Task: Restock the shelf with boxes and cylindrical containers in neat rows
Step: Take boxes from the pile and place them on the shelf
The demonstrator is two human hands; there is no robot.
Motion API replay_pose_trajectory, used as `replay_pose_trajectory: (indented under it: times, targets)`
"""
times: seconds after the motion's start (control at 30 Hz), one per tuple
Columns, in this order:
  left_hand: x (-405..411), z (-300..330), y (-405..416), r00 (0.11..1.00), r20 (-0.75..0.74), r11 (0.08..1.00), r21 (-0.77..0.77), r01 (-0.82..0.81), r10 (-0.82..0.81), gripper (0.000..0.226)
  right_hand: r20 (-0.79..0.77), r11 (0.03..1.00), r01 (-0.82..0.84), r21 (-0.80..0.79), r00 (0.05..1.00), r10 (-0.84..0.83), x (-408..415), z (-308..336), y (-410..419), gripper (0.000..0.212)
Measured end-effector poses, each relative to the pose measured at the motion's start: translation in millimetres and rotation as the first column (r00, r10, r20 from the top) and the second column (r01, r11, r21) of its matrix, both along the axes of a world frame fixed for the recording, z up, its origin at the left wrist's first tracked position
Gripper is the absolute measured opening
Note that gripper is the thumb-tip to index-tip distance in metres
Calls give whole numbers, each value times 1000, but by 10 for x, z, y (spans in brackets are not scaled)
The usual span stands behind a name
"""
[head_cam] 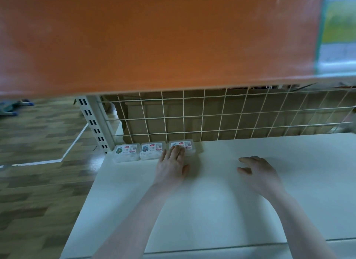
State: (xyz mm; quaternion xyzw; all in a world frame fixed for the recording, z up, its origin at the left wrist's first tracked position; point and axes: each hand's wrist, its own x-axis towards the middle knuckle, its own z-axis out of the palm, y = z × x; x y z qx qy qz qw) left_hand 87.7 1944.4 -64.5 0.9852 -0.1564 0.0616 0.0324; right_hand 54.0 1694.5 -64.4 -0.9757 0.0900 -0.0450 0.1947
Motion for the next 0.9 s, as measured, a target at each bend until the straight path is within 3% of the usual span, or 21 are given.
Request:
replay_pose_trajectory:
  times: [0.3,0.67,0.9]
  targets:
    - [-95,55,-44,1000,-4,999,-24,-28,28,63,9,999,-14,32,1000,14,-59,5,-45,39]
    - [-610,-4,-286,983,1,974,-139,-180,182,55,86,1000,-5,14,996,4,-293,3,-422,35]
    - [-907,-39,-609,963,49,927,-288,-242,266,33,138,999,-39,-6,990,39,-555,-26,-803,31]
